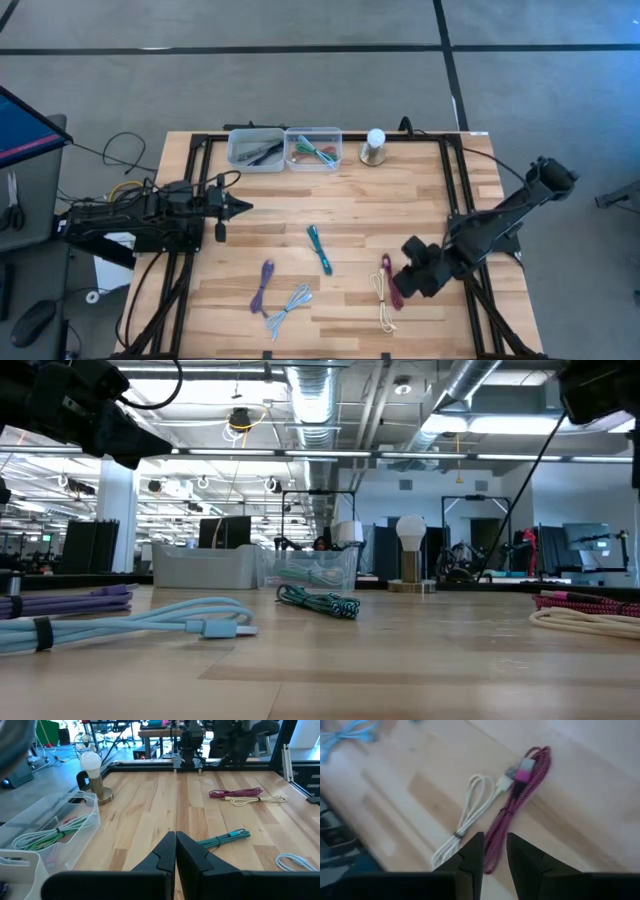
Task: Pick & Place USB Port
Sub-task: Put the pink and black USB cable into the gray bin
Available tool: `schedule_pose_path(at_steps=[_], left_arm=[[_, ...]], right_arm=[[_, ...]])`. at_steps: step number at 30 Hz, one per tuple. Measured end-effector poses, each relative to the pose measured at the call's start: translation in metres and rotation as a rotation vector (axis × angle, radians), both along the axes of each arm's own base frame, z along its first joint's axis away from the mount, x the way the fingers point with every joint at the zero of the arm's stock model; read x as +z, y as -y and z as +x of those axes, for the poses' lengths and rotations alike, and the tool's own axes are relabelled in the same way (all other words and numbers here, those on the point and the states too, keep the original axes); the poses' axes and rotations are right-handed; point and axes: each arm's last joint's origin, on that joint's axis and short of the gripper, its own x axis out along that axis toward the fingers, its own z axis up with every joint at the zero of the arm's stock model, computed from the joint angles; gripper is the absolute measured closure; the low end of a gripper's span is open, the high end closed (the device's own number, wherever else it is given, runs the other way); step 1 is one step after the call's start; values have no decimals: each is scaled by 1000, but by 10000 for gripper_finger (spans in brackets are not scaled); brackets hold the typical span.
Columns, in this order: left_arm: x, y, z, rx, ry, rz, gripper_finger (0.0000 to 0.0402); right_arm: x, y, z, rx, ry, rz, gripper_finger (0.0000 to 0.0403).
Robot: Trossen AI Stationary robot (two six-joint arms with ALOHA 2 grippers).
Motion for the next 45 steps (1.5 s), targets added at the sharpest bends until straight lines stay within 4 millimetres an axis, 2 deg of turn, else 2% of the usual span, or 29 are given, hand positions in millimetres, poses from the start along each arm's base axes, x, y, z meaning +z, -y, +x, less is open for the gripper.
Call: schedule_pose_path(at_steps=[5, 11, 17, 25, 29, 32, 41, 43, 45], left_arm=[[0, 0, 0, 0, 1, 0, 389], [0, 0, 0, 0, 2, -8, 389], [0, 0, 0, 0, 3, -8, 389], [0, 0, 0, 0, 4, -8, 389], [0, 0, 0, 0, 4, -8, 389], [0, 0, 0, 0, 4, -8, 389], [0, 0, 0, 0, 4, -8, 389], [0, 0, 0, 0, 4, -7, 389], [0, 0, 0, 0, 4, -7, 389]], right_arm=[[-18, -3, 4, -1, -90, -63, 311], [-40, -9, 12, 5, -193, -80, 244], [-54, -18, 22, 20, -183, -55, 189], [-70, -27, 34, 26, -154, -33, 176], [-78, -29, 36, 29, -171, -54, 190], [-83, -31, 36, 53, -185, -77, 217], [-83, -27, 32, 72, -213, -117, 376], [-82, -27, 33, 71, -194, -119, 390], [-82, -27, 34, 70, -192, -119, 384]])
